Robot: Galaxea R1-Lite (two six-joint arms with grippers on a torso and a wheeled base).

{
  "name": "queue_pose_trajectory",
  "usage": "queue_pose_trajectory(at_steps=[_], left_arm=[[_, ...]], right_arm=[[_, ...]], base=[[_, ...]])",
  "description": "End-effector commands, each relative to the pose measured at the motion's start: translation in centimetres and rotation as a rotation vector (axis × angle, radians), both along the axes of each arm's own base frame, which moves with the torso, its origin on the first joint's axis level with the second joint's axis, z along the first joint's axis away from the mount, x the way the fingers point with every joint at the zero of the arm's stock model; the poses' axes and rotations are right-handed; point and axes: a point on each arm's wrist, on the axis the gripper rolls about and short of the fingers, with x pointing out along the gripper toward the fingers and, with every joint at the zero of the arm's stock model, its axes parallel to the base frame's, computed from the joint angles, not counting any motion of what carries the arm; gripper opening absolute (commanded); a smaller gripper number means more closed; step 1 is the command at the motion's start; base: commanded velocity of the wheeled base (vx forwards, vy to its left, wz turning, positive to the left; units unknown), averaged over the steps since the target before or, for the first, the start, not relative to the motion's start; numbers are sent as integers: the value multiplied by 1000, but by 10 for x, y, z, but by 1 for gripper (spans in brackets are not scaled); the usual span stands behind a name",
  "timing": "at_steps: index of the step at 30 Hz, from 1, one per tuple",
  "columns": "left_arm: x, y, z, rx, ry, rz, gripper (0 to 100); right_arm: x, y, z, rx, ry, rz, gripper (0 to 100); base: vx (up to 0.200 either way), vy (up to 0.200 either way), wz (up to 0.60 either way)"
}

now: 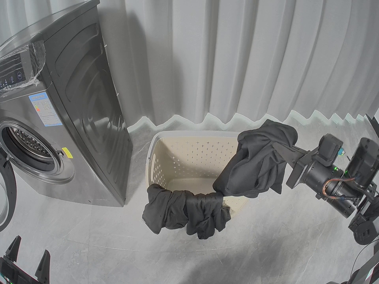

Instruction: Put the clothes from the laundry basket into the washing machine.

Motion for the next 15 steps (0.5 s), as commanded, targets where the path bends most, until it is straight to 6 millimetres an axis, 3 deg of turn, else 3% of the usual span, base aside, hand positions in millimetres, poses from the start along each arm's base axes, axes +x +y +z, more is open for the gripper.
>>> queue_pose_trajectory(at_steps=[1,13,15], left_arm=[[0,0,-5,0,2,1,100],[0,0,-5,-2,2,1,100],[0,0,-5,-2,2,1,100]], right_arm=[[-27,-4,52,82,-149,29,0],[-22,-5,46,77,-100,-99,0],[-20,-9,44,71,-93,-121,0]], base=[[0,0,0],[0,0,0],[-200,0,0]])
